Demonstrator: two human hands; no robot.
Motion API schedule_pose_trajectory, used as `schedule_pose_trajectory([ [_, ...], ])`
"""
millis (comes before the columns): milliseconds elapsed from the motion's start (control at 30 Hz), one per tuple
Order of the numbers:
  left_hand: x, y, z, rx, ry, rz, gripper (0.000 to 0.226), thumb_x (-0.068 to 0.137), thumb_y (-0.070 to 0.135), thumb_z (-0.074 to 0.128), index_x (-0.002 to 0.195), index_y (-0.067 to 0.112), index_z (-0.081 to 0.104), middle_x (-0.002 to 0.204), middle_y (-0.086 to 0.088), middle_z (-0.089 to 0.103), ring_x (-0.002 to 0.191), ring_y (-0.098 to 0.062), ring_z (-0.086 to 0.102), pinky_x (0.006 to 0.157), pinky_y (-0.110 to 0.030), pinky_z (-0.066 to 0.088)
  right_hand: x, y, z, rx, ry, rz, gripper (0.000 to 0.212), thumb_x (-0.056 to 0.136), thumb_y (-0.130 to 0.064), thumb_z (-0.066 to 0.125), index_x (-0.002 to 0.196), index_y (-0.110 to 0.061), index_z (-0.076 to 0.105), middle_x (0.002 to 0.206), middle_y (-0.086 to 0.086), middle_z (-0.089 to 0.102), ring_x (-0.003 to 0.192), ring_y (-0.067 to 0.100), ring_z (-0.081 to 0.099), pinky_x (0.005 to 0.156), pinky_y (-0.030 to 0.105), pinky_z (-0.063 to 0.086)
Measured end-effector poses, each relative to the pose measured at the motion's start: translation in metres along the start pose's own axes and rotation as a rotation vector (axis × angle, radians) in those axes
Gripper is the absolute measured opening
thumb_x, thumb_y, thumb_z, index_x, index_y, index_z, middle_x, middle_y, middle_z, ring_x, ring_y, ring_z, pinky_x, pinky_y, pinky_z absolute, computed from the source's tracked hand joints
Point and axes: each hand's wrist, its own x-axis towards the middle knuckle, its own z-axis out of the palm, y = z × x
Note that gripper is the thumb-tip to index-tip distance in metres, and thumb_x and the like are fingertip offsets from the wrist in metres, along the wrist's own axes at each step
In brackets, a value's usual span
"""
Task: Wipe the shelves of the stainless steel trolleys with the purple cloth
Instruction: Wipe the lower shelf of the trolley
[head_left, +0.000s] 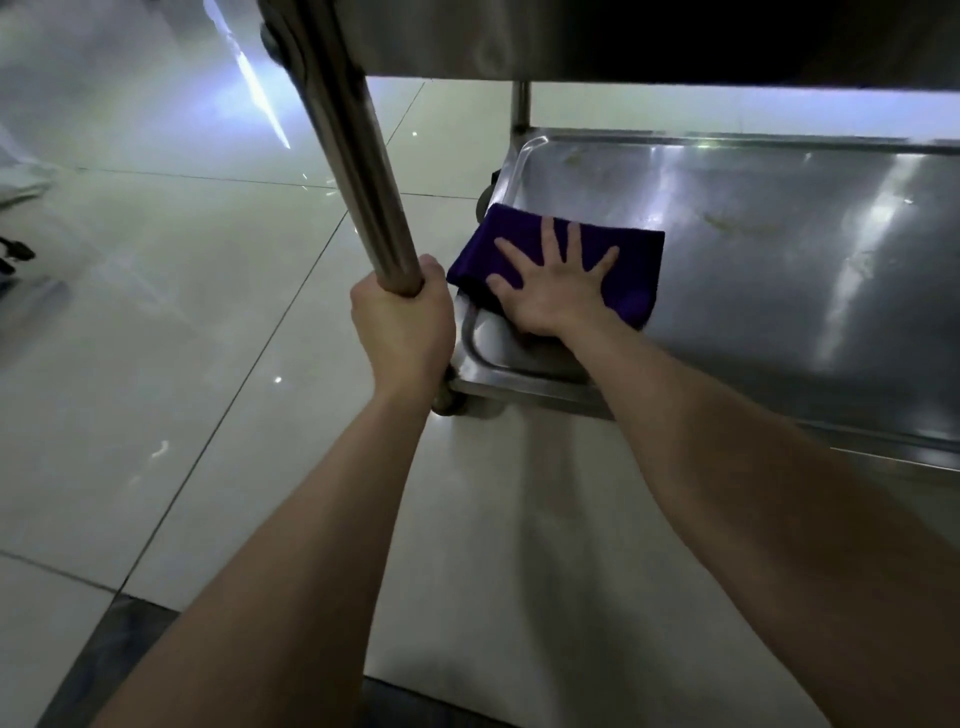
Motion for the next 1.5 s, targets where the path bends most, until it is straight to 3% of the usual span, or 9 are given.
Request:
schedule_pose_trajectory([
  [100, -0.004, 0.006, 0.000, 0.016, 0.014, -0.019, 0.031, 0.090, 0.031, 0.063, 0.070, 0.012, 0.047, 0.064, -0.015, 0.049, 0.057, -0.028, 0.049, 0.056, -0.057, 0.055, -0.055, -0.011, 0.021, -0.010, 0.041, -0.078, 0.069, 0.102, -0.078, 0.013, 0.167, -0.057, 0.004, 0.180, 0.008, -0.014, 0.164, 0.041, -0.017, 0.115, 0.084, -0.015],
  [333, 0.002, 0.004, -0.003, 0.034, 0.033, -0.040, 0.030, 0.086, 0.037, 0.069, 0.076, 0.012, 0.055, 0.070, -0.015, 0.056, 0.061, -0.026, 0.057, 0.066, -0.060, 0.060, -0.123, 0.073, 0.020, 0.051, 0.037, -0.058, 0.062, 0.104, -0.073, 0.018, 0.165, -0.062, 0.007, 0.180, -0.009, -0.013, 0.165, 0.019, -0.016, 0.128, 0.064, -0.016],
  [533, -0.001, 0.003, 0.002, 0.011, 0.032, -0.019, 0.017, 0.084, 0.024, 0.065, 0.074, 0.016, 0.055, 0.061, -0.006, 0.056, 0.051, -0.022, 0.057, 0.056, -0.038, 0.056, -0.151, 0.182, 0.002, 0.059, 0.068, 0.169, 0.064, 0.104, -0.078, 0.021, 0.165, -0.061, 0.007, 0.181, -0.010, -0.011, 0.166, 0.019, -0.015, 0.128, 0.067, -0.012],
  [733, 0.001, -0.003, 0.001, -0.002, -0.008, 0.002, 0.015, 0.087, 0.019, 0.064, 0.079, 0.012, 0.053, 0.065, -0.010, 0.052, 0.055, -0.024, 0.052, 0.053, -0.033, 0.049, -0.085, 0.158, -0.010, 0.035, 0.044, 0.247, 0.094, 0.078, -0.104, 0.000, 0.163, -0.064, -0.003, 0.180, -0.003, -0.017, 0.164, 0.033, -0.022, 0.116, 0.081, -0.017],
  [967, 0.004, -0.011, 0.004, -0.016, -0.011, 0.027, 0.018, 0.091, 0.019, 0.062, 0.076, 0.011, 0.055, 0.064, -0.013, 0.050, 0.055, -0.023, 0.049, 0.051, -0.032, 0.043, 0.015, 0.058, -0.024, -0.003, -0.014, 0.108, 0.087, 0.089, -0.096, 0.012, 0.166, -0.058, -0.002, 0.179, 0.009, -0.019, 0.162, 0.045, -0.021, 0.110, 0.090, -0.013],
  [1100, 0.007, -0.010, 0.001, 0.006, -0.009, 0.026, 0.020, 0.088, 0.022, 0.062, 0.074, 0.011, 0.053, 0.064, -0.014, 0.050, 0.055, -0.024, 0.050, 0.053, -0.035, 0.047, -0.011, 0.027, -0.005, -0.039, 0.004, -0.050, 0.077, 0.094, -0.090, 0.013, 0.165, -0.060, 0.006, 0.181, 0.008, -0.010, 0.164, 0.042, -0.015, 0.114, 0.087, -0.012],
  [1233, 0.004, -0.008, 0.001, 0.017, 0.006, -0.010, 0.020, 0.088, 0.025, 0.063, 0.077, 0.010, 0.056, 0.068, -0.014, 0.053, 0.059, -0.025, 0.054, 0.060, -0.040, 0.052, -0.054, 0.050, -0.002, -0.041, -0.061, -0.167, 0.069, 0.100, -0.083, 0.019, 0.165, -0.061, 0.006, 0.181, 0.003, -0.010, 0.165, 0.034, -0.016, 0.120, 0.080, -0.012],
  [1367, 0.003, 0.000, 0.000, 0.039, 0.002, -0.036, 0.020, 0.088, 0.026, 0.064, 0.079, 0.010, 0.056, 0.067, -0.014, 0.053, 0.059, -0.025, 0.056, 0.061, -0.040, 0.052, -0.077, 0.075, -0.010, -0.044, -0.110, -0.201, 0.069, 0.101, -0.083, 0.023, 0.164, -0.062, 0.008, 0.181, 0.001, -0.011, 0.165, 0.029, -0.015, 0.123, 0.077, -0.010],
  [1500, 0.008, 0.000, 0.001, 0.080, 0.011, -0.023, 0.023, 0.091, 0.029, 0.067, 0.077, 0.013, 0.061, 0.060, -0.004, 0.062, 0.055, -0.019, 0.065, 0.060, -0.035, 0.059, -0.096, 0.102, -0.001, -0.006, -0.010, -0.175, 0.070, 0.099, -0.084, 0.024, 0.165, -0.060, 0.012, 0.181, 0.002, -0.006, 0.166, 0.027, -0.012, 0.125, 0.074, -0.011],
])
